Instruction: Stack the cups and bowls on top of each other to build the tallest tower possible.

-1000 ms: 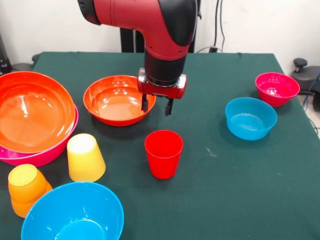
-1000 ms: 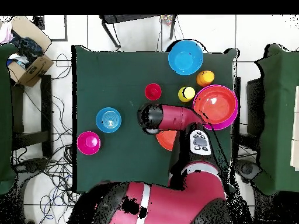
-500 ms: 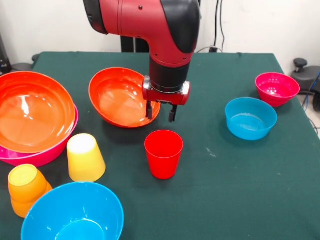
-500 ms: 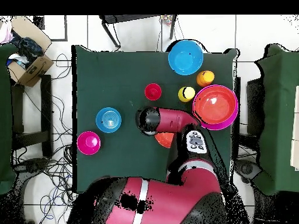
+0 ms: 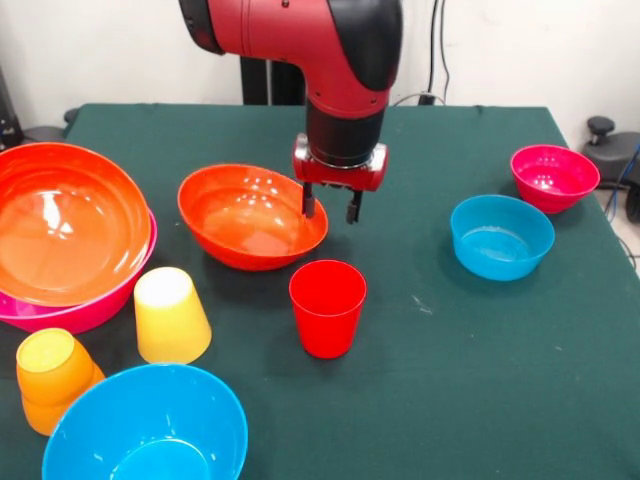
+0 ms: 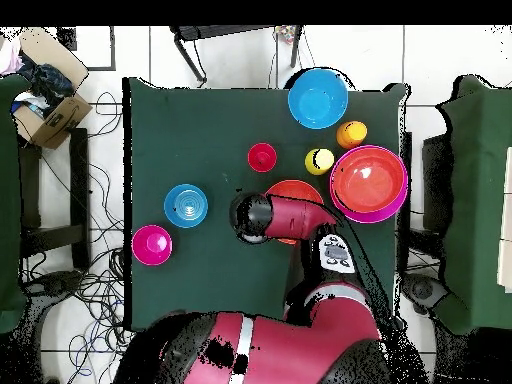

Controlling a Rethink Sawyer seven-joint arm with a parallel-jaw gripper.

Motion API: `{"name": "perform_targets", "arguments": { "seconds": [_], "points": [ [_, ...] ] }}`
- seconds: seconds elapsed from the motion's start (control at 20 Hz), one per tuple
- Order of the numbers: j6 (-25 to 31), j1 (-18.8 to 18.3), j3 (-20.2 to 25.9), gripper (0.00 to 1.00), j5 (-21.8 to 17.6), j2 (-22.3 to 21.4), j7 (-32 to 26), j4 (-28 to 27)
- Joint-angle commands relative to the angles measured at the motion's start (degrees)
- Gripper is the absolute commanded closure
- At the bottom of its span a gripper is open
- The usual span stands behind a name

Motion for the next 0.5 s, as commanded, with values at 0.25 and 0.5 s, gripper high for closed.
{"name": "perform_targets", "arguments": {
  "seconds": [0.25,0.5],
  "points": [
    [3.14,1.95,1.29,0.00,3.82,0.20,10.37,2.09],
    [1.32,4.18,-0.58,0.00,2.38,0.34,8.99,-0.16]
  ]
}}
